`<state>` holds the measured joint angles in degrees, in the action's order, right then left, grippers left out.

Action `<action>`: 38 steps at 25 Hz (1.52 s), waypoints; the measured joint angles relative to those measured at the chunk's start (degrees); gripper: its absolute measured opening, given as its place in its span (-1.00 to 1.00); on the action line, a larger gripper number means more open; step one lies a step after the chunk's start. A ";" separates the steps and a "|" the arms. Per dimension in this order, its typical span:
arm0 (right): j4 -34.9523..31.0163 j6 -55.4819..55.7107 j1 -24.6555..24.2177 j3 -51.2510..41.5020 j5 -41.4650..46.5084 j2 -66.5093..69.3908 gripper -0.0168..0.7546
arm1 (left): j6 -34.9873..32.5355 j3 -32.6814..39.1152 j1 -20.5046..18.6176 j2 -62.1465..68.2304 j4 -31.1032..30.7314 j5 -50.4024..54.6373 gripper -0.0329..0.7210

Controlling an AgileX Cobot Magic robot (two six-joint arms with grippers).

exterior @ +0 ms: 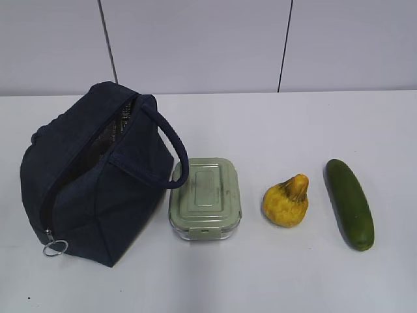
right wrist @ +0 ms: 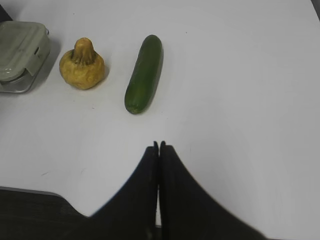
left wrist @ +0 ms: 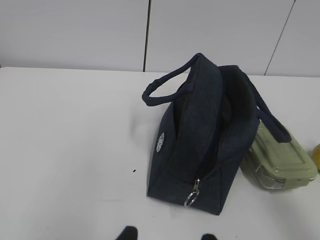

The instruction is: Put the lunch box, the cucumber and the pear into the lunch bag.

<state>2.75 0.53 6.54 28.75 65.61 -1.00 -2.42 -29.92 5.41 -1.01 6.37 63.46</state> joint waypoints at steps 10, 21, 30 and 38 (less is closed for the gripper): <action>-0.09 0.00 0.00 0.00 0.00 0.00 -0.94 | 0.00 0.00 0.00 0.00 2.40 -0.12 -0.26; -0.09 0.00 0.00 0.00 0.00 0.00 -0.94 | 0.00 0.00 0.00 0.00 3.24 -0.90 -0.26; -1.57 0.00 0.00 1.52 -3.77 2.75 -0.94 | 0.00 -0.33 0.00 7.25 6.21 -3.44 -0.26; -4.22 0.00 -0.08 3.38 -16.04 22.34 -0.92 | -2.83 -1.63 0.00 30.26 10.64 -17.23 -0.26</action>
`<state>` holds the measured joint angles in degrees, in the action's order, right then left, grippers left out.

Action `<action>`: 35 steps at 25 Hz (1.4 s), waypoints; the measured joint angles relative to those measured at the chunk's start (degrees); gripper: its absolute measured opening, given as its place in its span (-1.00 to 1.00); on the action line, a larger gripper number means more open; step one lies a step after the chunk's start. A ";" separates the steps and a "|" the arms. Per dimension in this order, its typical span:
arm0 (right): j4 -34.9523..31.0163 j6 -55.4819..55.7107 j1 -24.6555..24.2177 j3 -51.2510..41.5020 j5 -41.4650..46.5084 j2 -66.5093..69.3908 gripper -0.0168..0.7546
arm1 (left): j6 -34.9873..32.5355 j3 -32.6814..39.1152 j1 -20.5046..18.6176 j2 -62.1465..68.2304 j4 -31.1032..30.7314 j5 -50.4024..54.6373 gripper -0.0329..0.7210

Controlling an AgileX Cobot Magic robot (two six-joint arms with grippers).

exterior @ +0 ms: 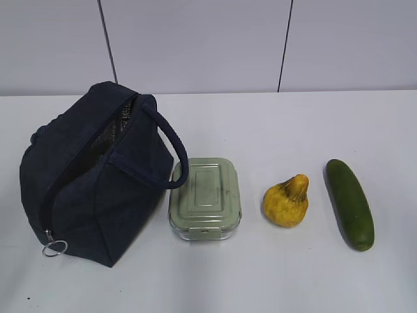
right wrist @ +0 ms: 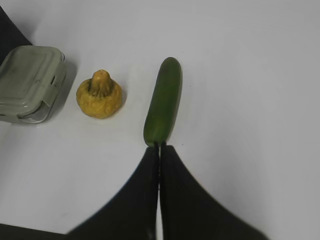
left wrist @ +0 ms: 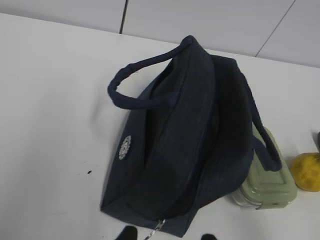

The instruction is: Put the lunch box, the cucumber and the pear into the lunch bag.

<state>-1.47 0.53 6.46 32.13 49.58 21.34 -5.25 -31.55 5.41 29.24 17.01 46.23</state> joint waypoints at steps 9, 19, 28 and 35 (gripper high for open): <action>-4.45 -5.49 0.00 0.37 -4.04 20.06 -0.24 | -14.07 -8.02 0.00 19.45 6.55 -5.05 -0.26; -6.66 -8.84 0.00 7.64 -4.94 36.32 -0.03 | -20.29 -21.40 0.00 42.52 4.85 4.01 -0.23; -10.84 -12.28 0.00 12.05 -5.57 44.40 -0.03 | -23.65 -22.60 0.00 47.43 4.68 4.02 -0.18; -11.06 -12.28 0.00 12.53 -8.57 47.71 -0.03 | -27.83 -22.60 0.00 50.02 8.90 3.07 -0.80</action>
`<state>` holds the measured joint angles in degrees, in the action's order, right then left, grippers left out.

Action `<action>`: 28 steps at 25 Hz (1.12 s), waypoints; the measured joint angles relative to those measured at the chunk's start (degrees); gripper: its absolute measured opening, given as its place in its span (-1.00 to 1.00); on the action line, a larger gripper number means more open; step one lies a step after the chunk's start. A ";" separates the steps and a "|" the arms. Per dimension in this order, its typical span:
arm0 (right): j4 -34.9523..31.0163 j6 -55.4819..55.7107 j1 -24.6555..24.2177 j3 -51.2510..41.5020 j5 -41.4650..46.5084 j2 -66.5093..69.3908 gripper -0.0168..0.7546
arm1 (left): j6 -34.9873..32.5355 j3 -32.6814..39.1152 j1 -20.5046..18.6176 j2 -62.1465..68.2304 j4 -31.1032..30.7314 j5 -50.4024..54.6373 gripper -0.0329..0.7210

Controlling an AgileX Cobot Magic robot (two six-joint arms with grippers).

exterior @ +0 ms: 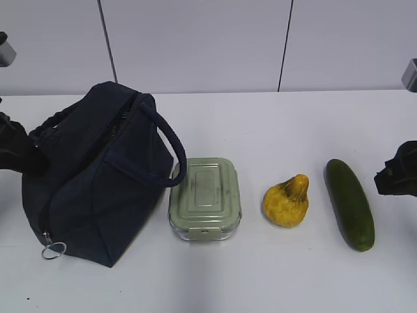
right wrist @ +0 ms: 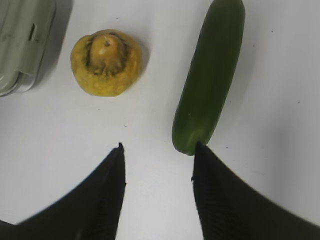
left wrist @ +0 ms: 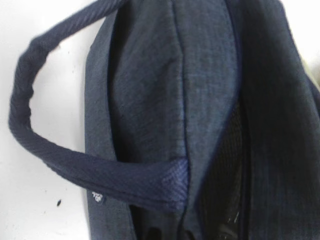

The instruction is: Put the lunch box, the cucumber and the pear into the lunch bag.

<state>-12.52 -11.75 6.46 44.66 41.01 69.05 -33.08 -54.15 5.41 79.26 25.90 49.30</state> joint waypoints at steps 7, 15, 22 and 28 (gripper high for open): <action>0.48 3.03 0.00 4.75 -2.06 9.08 0.11 | -0.49 0.00 0.00 0.00 1.35 -1.39 -0.95; 10.51 12.24 0.00 17.59 0.63 25.40 0.30 | -0.49 0.00 0.00 0.00 2.73 -1.70 -0.96; 14.76 15.23 0.00 26.06 7.71 36.63 0.47 | -0.49 0.00 0.00 0.00 2.84 -2.09 -0.96; 15.61 15.23 0.00 29.41 9.15 41.63 0.48 | -0.49 0.00 0.00 0.00 2.91 -2.47 -0.96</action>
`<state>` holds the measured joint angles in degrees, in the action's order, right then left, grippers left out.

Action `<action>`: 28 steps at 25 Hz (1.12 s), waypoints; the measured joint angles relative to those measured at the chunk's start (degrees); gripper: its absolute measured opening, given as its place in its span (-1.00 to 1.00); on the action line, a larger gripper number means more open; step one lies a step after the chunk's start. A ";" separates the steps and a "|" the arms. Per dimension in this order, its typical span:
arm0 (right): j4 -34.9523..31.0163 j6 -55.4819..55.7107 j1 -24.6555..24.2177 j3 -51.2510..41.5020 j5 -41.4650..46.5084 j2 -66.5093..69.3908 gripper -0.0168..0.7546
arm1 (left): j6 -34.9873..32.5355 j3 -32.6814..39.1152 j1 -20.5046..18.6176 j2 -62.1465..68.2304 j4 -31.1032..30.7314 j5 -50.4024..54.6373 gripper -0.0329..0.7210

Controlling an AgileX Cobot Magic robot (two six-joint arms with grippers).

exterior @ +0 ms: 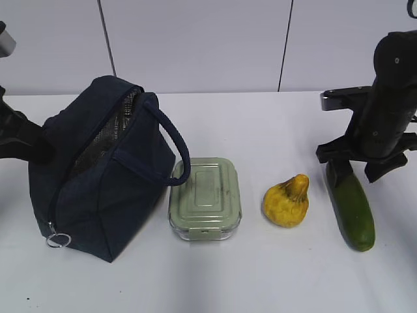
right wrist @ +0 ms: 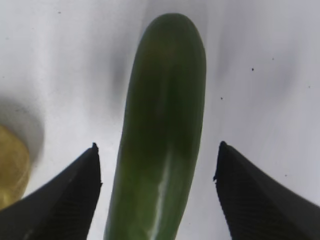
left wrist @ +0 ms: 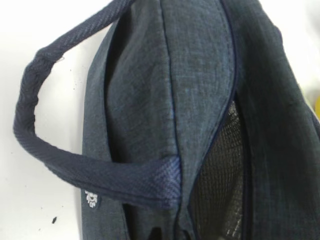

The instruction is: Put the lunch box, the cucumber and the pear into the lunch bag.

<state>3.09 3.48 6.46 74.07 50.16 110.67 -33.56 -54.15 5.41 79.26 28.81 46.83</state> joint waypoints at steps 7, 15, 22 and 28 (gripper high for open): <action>0.22 -1.37 0.00 1.30 2.27 4.43 0.47 | 0.00 0.00 0.00 0.00 0.00 -0.23 -0.96; -0.20 -2.39 -0.03 3.44 4.05 3.58 -0.03 | 0.00 0.00 0.00 0.00 0.00 -0.72 -0.96; -22.67 -12.93 -0.14 15.71 5.55 -4.66 -0.04 | 0.00 0.00 0.00 0.00 0.34 -1.19 -0.96; -49.99 -24.09 7.34 23.34 5.67 -6.15 -0.04 | 0.00 0.00 0.00 0.00 2.41 -1.60 -0.96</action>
<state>-46.89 -20.61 13.80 97.41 55.83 104.52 -33.56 -54.15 5.41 79.26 31.22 45.23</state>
